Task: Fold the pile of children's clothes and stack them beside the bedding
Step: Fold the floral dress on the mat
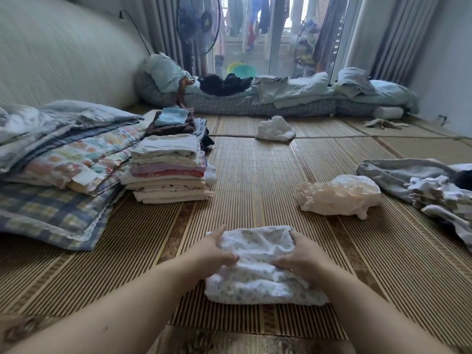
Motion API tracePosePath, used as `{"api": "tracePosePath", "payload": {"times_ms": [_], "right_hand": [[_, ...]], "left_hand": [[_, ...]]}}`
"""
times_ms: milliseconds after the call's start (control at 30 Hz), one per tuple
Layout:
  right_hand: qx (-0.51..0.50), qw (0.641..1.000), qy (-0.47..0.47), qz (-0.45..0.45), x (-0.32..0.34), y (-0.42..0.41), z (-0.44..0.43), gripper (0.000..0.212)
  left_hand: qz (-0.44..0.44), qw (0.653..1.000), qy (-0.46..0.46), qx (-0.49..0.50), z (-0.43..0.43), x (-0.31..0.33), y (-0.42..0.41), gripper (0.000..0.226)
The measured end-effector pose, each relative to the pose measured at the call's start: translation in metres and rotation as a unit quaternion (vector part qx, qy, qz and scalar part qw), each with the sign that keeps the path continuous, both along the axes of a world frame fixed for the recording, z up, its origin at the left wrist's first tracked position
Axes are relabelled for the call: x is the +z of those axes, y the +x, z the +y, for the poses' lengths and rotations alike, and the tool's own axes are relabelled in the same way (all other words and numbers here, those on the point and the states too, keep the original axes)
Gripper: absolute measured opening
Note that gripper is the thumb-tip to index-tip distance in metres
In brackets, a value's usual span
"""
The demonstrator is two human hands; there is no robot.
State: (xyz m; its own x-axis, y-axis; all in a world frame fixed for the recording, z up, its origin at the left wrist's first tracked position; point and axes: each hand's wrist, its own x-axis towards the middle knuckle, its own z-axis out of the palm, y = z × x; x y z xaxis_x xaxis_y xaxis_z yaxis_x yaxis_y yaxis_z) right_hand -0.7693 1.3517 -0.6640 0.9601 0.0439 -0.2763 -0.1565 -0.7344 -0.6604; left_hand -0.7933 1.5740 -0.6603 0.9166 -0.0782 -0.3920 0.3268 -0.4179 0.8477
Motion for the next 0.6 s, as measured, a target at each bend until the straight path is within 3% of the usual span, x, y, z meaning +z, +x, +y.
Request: {"api": "tracePosePath", "payload": {"times_ms": [67,200,367,600], "right_hand": [[0.004,1.0,0.016,-0.009,0.001,0.0,0.005,0.064],[0.025,0.997,0.056,-0.046,0.006,-0.001,0.003,0.089],[0.049,0.996,0.078,-0.008,0.004,-0.004,-0.002,0.055],[-0.021,0.974,0.225,0.006,0.015,-0.007,-0.003,0.068]], "left_hand": [[0.005,0.999,-0.048,0.01,-0.003,0.001,0.001,0.087],[0.002,0.997,-0.074,0.035,-0.007,0.003,0.001,0.084],[0.006,0.994,-0.106,0.018,-0.003,0.006,-0.006,0.086],[-0.024,0.985,-0.173,0.003,0.014,0.02,-0.005,0.092]]}}
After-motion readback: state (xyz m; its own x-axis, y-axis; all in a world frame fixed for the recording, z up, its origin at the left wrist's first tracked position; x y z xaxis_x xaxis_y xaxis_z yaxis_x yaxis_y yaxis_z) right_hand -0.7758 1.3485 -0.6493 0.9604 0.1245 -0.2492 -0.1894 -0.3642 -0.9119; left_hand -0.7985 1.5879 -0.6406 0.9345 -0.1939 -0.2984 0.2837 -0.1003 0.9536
